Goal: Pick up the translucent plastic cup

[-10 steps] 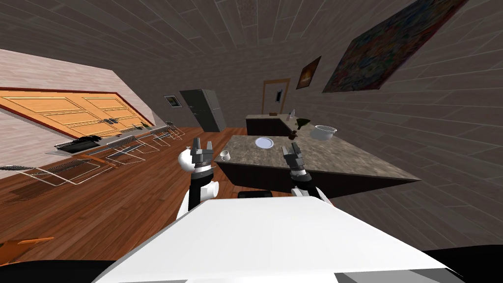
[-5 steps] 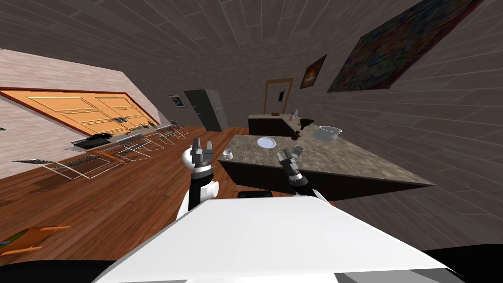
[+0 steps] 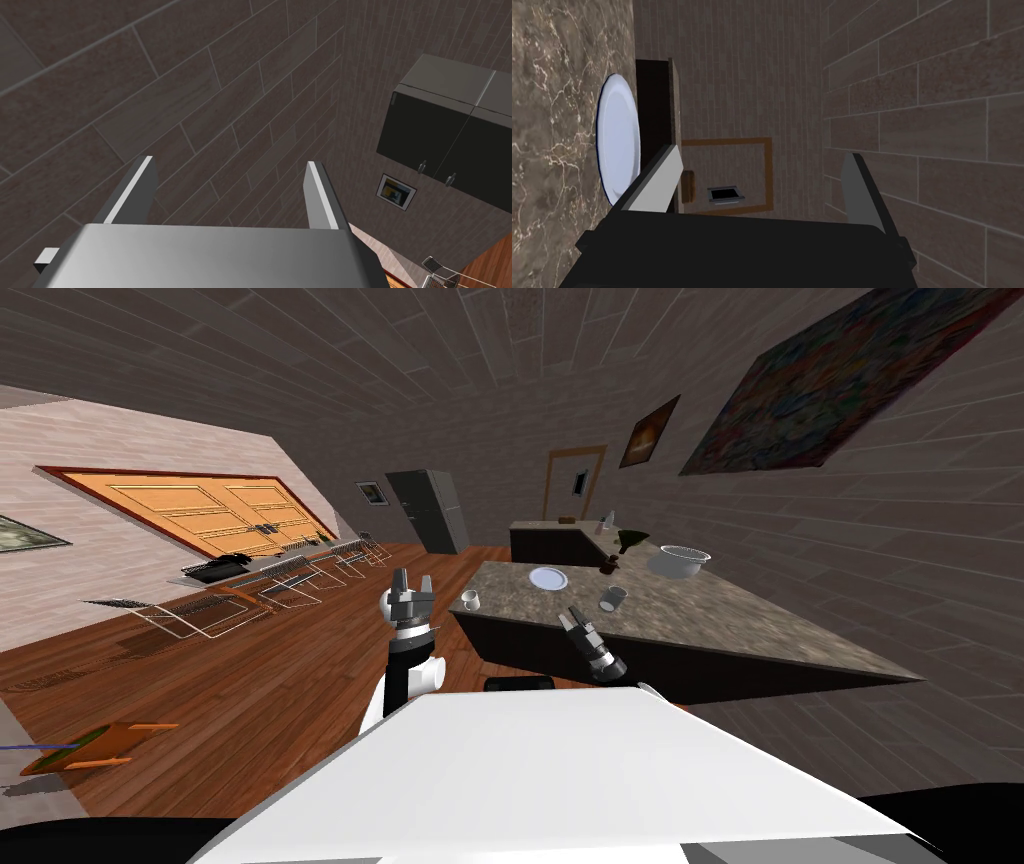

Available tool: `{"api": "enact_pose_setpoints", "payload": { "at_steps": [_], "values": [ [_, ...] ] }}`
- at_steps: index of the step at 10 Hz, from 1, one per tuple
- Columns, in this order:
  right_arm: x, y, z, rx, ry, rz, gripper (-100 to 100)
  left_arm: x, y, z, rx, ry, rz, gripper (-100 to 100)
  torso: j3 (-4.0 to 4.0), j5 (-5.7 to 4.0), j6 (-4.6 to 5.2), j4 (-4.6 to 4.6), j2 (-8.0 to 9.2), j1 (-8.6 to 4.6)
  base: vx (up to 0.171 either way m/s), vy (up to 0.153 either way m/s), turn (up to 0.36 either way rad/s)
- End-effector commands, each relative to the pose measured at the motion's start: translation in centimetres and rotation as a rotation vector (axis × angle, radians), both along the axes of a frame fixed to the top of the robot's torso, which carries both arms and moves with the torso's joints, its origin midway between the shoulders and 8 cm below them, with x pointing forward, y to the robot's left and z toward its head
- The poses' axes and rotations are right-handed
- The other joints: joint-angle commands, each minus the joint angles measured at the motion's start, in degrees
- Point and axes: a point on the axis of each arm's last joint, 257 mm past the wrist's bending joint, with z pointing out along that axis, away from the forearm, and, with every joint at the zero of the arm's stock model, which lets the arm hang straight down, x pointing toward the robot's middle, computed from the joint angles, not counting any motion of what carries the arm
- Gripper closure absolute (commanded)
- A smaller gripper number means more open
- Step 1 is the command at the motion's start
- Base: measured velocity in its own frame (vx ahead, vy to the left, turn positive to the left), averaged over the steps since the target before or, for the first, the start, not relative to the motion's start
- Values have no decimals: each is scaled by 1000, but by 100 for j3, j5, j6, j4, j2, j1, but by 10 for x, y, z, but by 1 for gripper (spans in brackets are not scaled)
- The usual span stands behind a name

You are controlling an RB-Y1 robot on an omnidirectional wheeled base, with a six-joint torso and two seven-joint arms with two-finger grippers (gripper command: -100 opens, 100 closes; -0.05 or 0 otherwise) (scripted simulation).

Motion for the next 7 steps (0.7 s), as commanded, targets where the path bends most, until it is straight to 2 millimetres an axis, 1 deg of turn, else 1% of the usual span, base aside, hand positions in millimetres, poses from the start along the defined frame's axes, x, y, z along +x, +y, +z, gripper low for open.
{"api": "enact_pose_setpoints", "payload": {
  "at_steps": [1,3,4,5,6,7],
  "values": [
    [-14,6,-32,-21,74,44,-100,0,0,0,0,0,0,0,0,0,0,0,0,0,-14,25,118],
    [-16,3,-35,-49,81,60,-100,0,0,0,0,0,0,0,0,0,0,0,0,-2,-7,14,23],
    [-29,6,-61,-65,147,93,-100,0,0,0,0,0,0,0,-1,-1,1,0,-2,-5,-10,20,127],
    [-31,3,-63,-86,152,105,-100,0,0,0,0,0,0,0,-1,-1,-1,0,-1,-4,-10,16,73],
    [-46,3,-89,-106,219,135,-100,0,0,0,0,0,0,0,0,-1,0,0,-1,-3,-10,20,170],
    [-49,1,-91,-124,225,147,-100,0,0,0,0,0,0,0,-1,-1,-2,0,-1,-3,-12,16,55]
  ]
}}
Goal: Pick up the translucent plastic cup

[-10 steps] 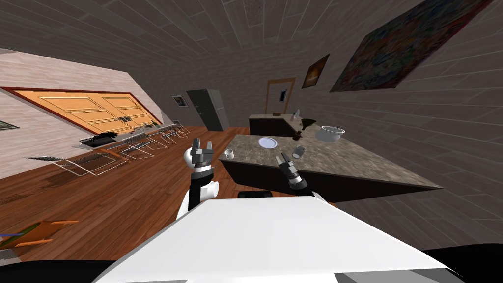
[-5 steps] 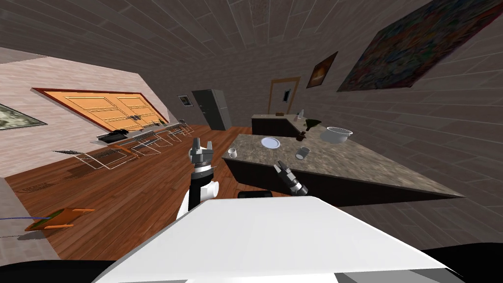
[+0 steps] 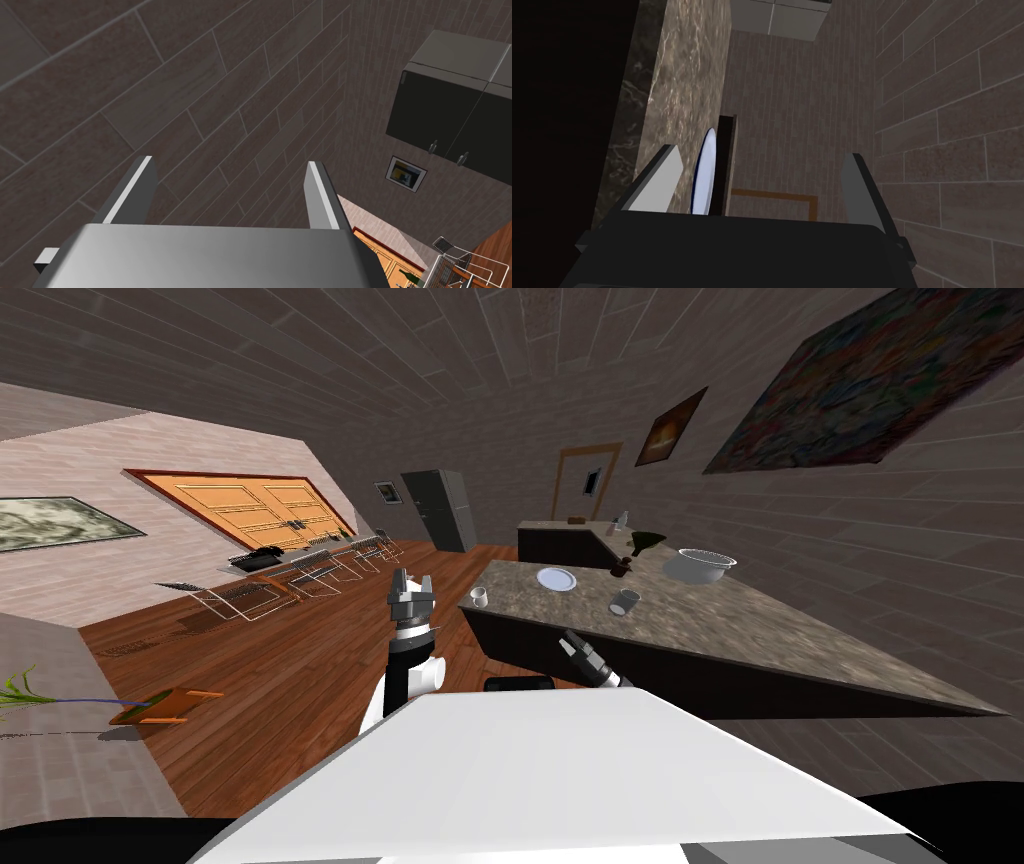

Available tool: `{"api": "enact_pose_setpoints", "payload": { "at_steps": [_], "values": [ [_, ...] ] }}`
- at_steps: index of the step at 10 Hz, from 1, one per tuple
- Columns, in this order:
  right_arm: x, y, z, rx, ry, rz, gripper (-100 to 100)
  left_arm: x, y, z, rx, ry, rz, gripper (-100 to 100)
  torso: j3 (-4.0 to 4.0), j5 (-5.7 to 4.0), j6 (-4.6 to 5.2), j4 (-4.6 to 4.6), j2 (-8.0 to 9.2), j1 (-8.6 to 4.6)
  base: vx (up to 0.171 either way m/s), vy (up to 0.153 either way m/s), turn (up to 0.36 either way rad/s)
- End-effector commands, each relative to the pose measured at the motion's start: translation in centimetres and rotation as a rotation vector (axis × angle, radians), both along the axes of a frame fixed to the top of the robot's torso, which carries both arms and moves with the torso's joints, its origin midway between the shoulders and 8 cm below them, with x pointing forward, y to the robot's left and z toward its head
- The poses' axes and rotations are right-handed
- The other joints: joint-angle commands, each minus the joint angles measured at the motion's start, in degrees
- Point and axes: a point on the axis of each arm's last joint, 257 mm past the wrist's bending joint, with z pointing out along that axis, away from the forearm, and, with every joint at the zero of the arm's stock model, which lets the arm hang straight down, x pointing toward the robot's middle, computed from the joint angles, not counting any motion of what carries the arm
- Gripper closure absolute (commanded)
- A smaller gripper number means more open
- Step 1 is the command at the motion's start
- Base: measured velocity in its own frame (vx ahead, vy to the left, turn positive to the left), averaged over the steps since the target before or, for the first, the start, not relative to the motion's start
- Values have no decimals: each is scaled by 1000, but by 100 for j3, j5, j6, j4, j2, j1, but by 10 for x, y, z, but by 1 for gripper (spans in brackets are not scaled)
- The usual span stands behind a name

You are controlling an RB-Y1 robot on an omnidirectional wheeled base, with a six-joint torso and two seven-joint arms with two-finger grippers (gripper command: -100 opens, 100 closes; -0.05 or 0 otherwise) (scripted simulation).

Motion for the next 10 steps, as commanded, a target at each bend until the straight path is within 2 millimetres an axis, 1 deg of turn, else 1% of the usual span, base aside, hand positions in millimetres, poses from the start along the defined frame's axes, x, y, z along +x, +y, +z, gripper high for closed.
{"api": "enact_pose_setpoints", "payload": {
  "at_steps": [1,3,4,5,6,7,8,9,10],
  "values": [
    [-19,-1,-28,-27,81,34,-100,0,0,0,0,0,0,0,0,0,0,0,0,0,-18,21,119],
    [-22,-7,-31,-57,88,52,-100,0,0,0,0,0,0,0,1,0,-1,1,2,0,-13,12,32],
    [-41,-11,-55,-80,155,76,-100,0,0,0,0,0,0,0,0,-1,0,0,-1,-2,-12,14,163],
    [-43,-16,-56,-102,160,88,-100,0,0,0,0,0,0,0,0,-1,-3,0,-1,-1,-13,10,78],
    [-62,-21,-78,-118,224,107,-100,0,0,0,0,0,0,0,0,-1,0,0,0,-3,-22,16,160],
    [-65,-29,-80,-149,231,123,-100,0,0,0,0,0,0,0,2,-1,-3,1,3,-1,-22,10,76],
    [-66,-31,-80,-155,233,126,-100,0,0,0,0,0,0,0,2,-1,0,1,3,-3,-11,2,-11],
    [-86,-41,-100,-184,297,147,-100,0,0,0,0,0,0,0,0,-2,0,1,0,-5,-15,7,138],
    [-88,-47,-101,-205,302,157,-100,0,0,0,0,0,0,0,0,-2,-2,0,1,-5,-18,3,107]
  ]
}}
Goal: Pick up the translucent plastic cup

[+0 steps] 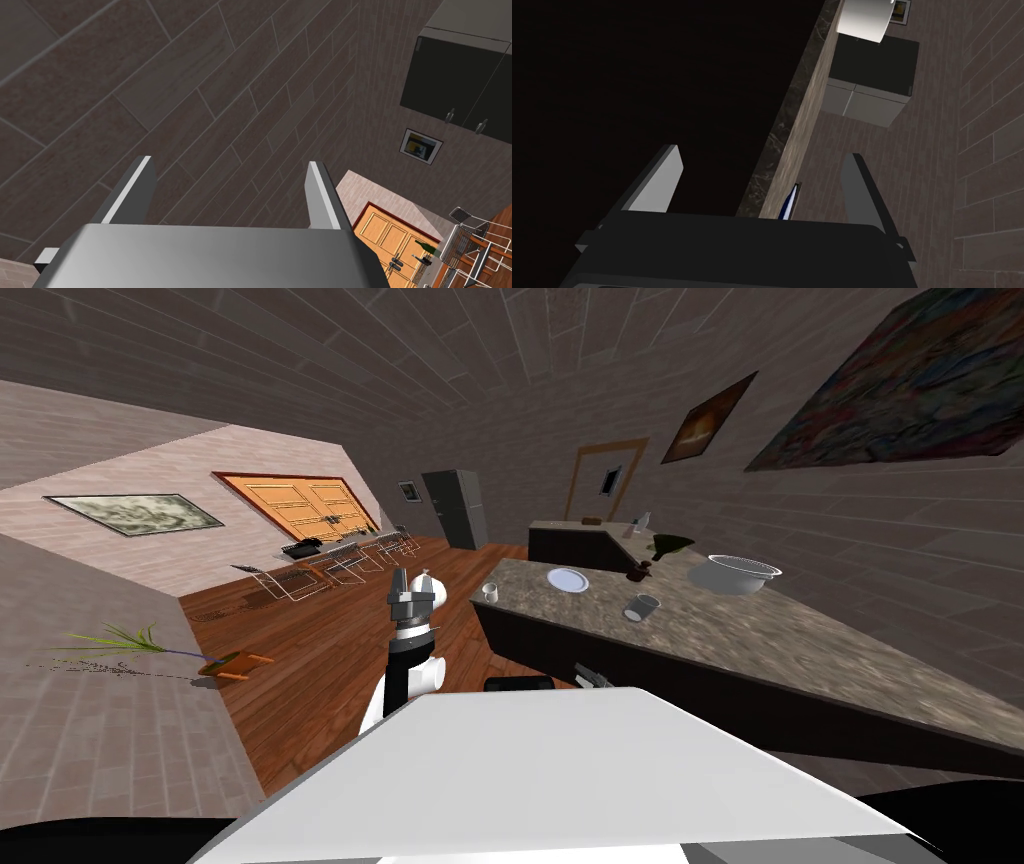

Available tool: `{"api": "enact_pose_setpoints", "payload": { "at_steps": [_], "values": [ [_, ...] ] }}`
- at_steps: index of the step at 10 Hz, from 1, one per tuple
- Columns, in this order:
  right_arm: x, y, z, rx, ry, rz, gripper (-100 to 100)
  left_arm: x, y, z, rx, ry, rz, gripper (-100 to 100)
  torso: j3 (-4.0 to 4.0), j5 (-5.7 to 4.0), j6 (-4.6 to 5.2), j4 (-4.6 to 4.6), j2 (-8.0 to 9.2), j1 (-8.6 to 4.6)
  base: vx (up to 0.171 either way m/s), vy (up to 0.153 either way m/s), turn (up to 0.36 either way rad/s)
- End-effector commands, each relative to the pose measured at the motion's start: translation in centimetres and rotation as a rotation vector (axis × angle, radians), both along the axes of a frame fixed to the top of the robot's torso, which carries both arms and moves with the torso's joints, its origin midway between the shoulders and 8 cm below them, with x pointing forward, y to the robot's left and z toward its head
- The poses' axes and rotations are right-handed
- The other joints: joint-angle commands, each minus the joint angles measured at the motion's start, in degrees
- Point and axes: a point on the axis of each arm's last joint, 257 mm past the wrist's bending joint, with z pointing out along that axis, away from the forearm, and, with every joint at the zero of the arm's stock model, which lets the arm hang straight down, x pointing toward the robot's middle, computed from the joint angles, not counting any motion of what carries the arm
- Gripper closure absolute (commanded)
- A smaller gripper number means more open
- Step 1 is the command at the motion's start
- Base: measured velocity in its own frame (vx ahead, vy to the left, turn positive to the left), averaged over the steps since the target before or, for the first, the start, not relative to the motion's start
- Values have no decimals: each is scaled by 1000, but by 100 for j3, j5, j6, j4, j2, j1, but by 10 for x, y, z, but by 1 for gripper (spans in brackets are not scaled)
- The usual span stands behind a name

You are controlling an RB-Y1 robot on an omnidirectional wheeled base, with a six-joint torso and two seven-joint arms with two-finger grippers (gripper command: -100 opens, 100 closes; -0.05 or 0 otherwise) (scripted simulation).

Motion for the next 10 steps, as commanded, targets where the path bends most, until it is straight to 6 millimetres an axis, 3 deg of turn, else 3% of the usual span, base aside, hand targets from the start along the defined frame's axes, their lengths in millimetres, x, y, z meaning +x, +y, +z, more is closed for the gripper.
{"api": "enact_pose_setpoints", "payload": {
  "at_steps": [1,3,4,5,6,8,9,10],
  "values": [
    [-23,-16,-19,-38,70,20,-100,0,0,0,0,0,0,0,0,0,0,0,0,0,-28,14,195],
    [-26,-28,-20,-76,79,44,-100,0,0,0,0,0,0,0,2,1,2,1,3,1,-18,2,40],
    [-46,-43,-35,-111,137,59,-100,0,0,0,0,0,0,0,0,0,3,0,0,-1,-19,6,197],
    [-48,-52,-34,-136,142,74,-100,0,0,0,0,0,0,0,1,0,-2,0,1,0,-21,-2,103],
    [-67,-69,-46,-172,196,86,-100,0,0,0,0,0,0,0,0,-1,1,0,0,-2,-36,-1,181],
    [-69,-79,-45,-198,202,101,-100,0,0,0,0,0,0,0,2,-1,1,1,4,-3,-20,-1,40],
    [-86,-98,-54,-237,251,112,-100,0,0,0,0,0,0,0,0,-1,3,0,-1,-1,-20,5,198],
    [-88,-108,-53,-262,256,126,-100,0,0,0,0,0,0,0,0,0,-3,0,-1,0,-21,-6,115]
  ]
}}
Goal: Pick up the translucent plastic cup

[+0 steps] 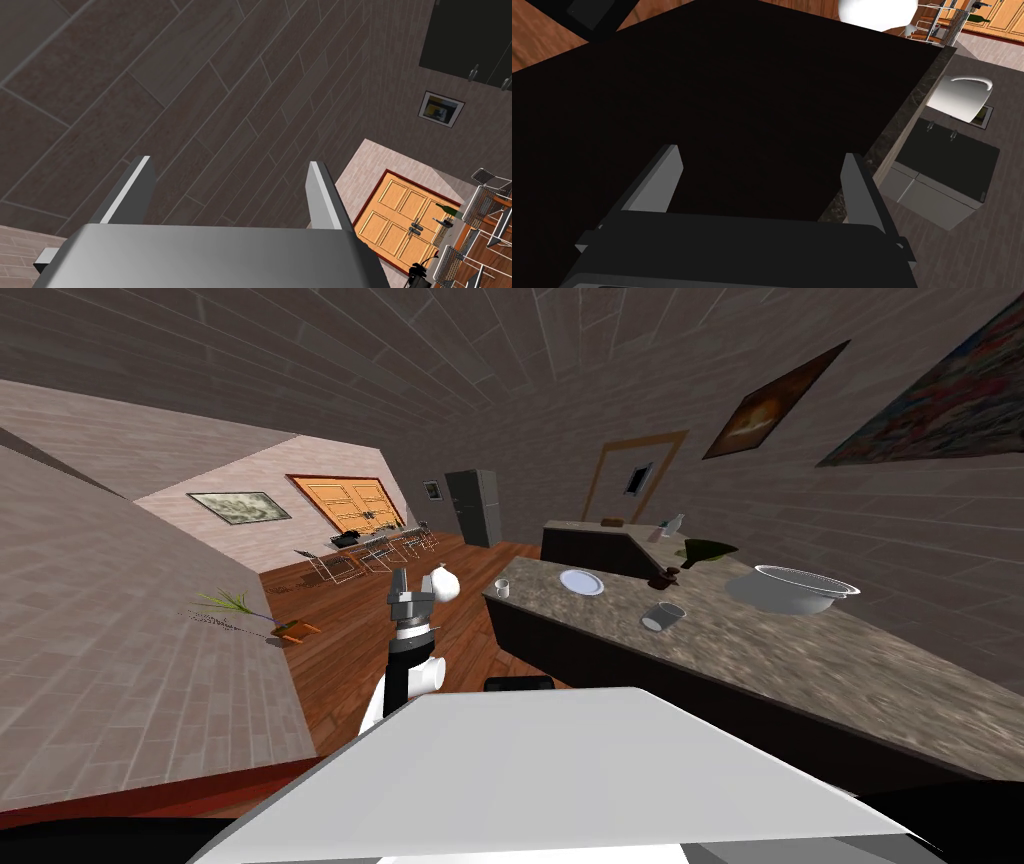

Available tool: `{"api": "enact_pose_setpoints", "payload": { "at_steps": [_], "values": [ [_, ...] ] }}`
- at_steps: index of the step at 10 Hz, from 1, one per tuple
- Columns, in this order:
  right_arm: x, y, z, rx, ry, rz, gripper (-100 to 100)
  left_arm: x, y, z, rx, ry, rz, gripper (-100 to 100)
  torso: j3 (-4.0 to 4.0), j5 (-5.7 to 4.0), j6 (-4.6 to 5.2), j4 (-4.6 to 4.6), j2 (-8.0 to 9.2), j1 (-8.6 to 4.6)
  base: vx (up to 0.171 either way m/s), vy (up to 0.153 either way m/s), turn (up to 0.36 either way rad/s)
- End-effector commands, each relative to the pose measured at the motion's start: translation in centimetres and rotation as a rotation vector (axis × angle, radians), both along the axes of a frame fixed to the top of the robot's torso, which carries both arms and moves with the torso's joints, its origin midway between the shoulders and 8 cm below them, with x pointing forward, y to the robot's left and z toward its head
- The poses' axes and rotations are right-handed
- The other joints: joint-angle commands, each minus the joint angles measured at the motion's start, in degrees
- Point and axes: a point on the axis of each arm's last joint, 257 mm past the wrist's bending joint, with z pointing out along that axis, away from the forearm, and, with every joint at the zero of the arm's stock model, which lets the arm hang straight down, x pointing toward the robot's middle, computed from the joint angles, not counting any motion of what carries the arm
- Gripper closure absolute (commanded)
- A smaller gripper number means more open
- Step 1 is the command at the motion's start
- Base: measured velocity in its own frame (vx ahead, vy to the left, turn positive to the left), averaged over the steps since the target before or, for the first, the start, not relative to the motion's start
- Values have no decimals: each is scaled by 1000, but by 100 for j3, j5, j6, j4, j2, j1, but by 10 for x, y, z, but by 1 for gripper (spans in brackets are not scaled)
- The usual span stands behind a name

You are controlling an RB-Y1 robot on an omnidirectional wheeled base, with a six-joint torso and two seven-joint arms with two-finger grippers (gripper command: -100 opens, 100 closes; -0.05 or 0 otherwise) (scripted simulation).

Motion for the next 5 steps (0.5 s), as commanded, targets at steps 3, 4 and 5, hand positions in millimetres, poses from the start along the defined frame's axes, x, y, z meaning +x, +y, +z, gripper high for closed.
{"api": "enact_pose_setpoints", "payload": {
  "at_steps": [3,4,5],
  "values": [
    [-32,-55,-7,-116,94,38,-100,0,0,0,0,0,0,0,1,-1,-2,1,1,-3,-30,-10,161],
    [-32,-68,-3,-147,101,56,-100,0,0,0,0,0,0,0,1,-1,-4,1,2,-4,-28,-14,116],
    [-44,-89,-4,-187,134,63,-100,0,0,0,0,0,0,0,1,-2,-1,1,1,-4,-33,-14,182]
  ]
}}
